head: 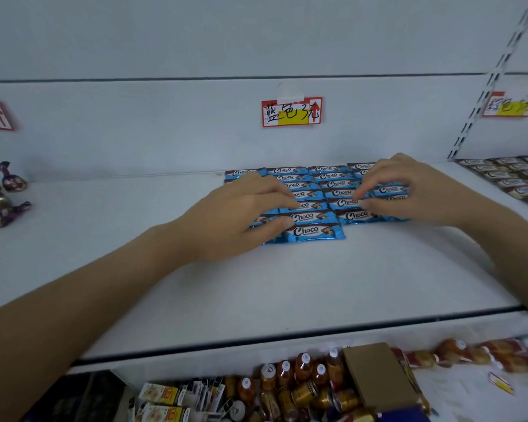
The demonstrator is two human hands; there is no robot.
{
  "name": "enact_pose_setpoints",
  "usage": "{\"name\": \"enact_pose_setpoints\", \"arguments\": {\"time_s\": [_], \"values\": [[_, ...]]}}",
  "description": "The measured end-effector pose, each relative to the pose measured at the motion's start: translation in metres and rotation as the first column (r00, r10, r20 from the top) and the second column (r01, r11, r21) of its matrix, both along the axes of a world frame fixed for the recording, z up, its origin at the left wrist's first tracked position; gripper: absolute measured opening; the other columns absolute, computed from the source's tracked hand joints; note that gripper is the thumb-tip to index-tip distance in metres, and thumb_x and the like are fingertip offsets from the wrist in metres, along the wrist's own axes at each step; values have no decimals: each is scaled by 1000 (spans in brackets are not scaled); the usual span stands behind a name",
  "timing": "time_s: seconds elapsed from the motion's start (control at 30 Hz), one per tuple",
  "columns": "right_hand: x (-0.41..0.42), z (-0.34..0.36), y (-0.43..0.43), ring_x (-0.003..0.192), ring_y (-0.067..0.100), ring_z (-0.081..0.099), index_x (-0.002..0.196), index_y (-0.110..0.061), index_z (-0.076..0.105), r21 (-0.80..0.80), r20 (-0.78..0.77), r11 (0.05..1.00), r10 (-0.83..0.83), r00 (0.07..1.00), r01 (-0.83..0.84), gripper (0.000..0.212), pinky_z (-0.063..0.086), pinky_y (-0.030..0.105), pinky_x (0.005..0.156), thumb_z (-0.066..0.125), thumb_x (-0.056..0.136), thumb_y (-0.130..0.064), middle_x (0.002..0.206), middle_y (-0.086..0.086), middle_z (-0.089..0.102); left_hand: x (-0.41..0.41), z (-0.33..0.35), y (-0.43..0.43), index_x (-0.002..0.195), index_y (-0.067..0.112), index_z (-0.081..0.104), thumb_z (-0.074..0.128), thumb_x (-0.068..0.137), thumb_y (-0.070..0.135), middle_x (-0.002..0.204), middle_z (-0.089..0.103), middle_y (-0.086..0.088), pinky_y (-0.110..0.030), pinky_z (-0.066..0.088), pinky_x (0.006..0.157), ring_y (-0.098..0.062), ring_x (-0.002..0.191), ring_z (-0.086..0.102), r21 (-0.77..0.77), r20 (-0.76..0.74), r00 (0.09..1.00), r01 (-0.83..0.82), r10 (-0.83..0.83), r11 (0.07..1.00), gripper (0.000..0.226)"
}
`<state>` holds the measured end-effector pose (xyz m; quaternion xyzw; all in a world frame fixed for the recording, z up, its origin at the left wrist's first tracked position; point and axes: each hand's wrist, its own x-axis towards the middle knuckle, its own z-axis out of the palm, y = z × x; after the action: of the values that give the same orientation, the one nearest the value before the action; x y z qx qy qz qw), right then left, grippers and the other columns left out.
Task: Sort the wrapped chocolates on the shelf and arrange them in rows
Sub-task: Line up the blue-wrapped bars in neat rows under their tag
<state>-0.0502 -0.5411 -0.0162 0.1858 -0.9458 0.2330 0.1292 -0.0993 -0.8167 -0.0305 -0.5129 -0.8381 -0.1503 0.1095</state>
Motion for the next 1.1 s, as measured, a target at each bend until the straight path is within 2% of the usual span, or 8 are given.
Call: {"name": "enact_pose_setpoints", "arguments": {"time_s": [0.13, 0.23, 0.33, 0.5, 0.6, 0.77, 1.03, 1.1], "values": [[2, 0, -3, 88, -20, 46, 82, -21, 72, 55, 6, 996, 66, 998, -67, 13, 29, -4, 79, 73, 73, -12, 84, -16, 60, 4, -2, 16, 121, 17, 59, 31, 89, 49, 124, 60, 2, -17, 28, 94, -15, 111, 50, -99, -33, 998, 57, -61, 993, 54], [-1, -5, -2, 89, -19, 45, 81, -27, 70, 89, -1, 994, 58, 998, -57, 15, 26, -2, 82, 74, 74, -15, 85, -18, 58, 3, -5, 15, 121, 17, 59, 30, 89, 51, 124, 60, 2, -16, 27, 94, -16, 111, 52, -116, -31, 997, 62, -66, 991, 55], [0, -1, -1, 88, -18, 45, 81, -30, 68, 26, 31, 1000, 11, 999, -12, 16, 30, -1, 78, 72, 75, -16, 88, -15, 58, 1, -5, 16, 124, 21, 57, 27, 87, 55, 127, 56, 5, -14, 25, 96, -10, 115, 46, -94, 1, 999, 44, -44, 995, 59], [3, 14, 18, 90, 16, 50, 90, -34, 63, 31, 147, 985, -170, 974, 167, 18, 39, 27, 82, 68, 80, -20, 99, -3, 59, -9, 6, 33, 127, 23, 54, 23, 85, 59, 132, 52, 7, -18, 28, 97, -8, 117, 42, -116, 23, 998, 65, -63, 991, 64], [7, 18, 27, 87, 22, 52, 87, -38, 61, 52, 269, 980, -197, 943, 190, 20, 42, 34, 82, 68, 79, -21, 100, -2, 61, -12, 13, 60, 132, 24, 49, 26, 87, 59, 138, 48, 6, -20, 27, 99, -9, 121, 39, -176, 41, 994, 103, -98, 979, 62], [4, 12, 30, 74, 12, 48, 81, -41, 60, 62, 349, 980, -201, 915, 191, 20, 39, 26, 70, 68, 80, -22, 99, -1, 62, -14, 5, 85, 125, 23, 54, 13, 85, 59, 127, 56, 7, -24, 31, 95, -10, 109, 44, -235, 15, 983, 180, -182, 955, 67], [-1, 10, 36, 86, 15, 52, 96, -30, 63, 83, 248, 957, -290, 924, 278, 15, 36, 12, 66, 63, 84, -21, 101, -4, 57, -19, -2, 83, 130, 24, 50, 14, 82, 63, 134, 50, 8, -21, 29, 95, -9, 115, 39, -188, 26, 987, 158, -155, 969, 71], [-2, 7, 36, 89, 15, 52, 96, -30, 62, 135, 258, 948, -315, 913, 289, 15, 36, 17, 65, 61, 85, -21, 102, -4, 55, -18, -2, 83, 131, 24, 49, 19, 85, 63, 136, 49, 8, -21, 28, 97, -9, 118, 38, -201, 37, 988, 153, -149, 968, 68]]}}
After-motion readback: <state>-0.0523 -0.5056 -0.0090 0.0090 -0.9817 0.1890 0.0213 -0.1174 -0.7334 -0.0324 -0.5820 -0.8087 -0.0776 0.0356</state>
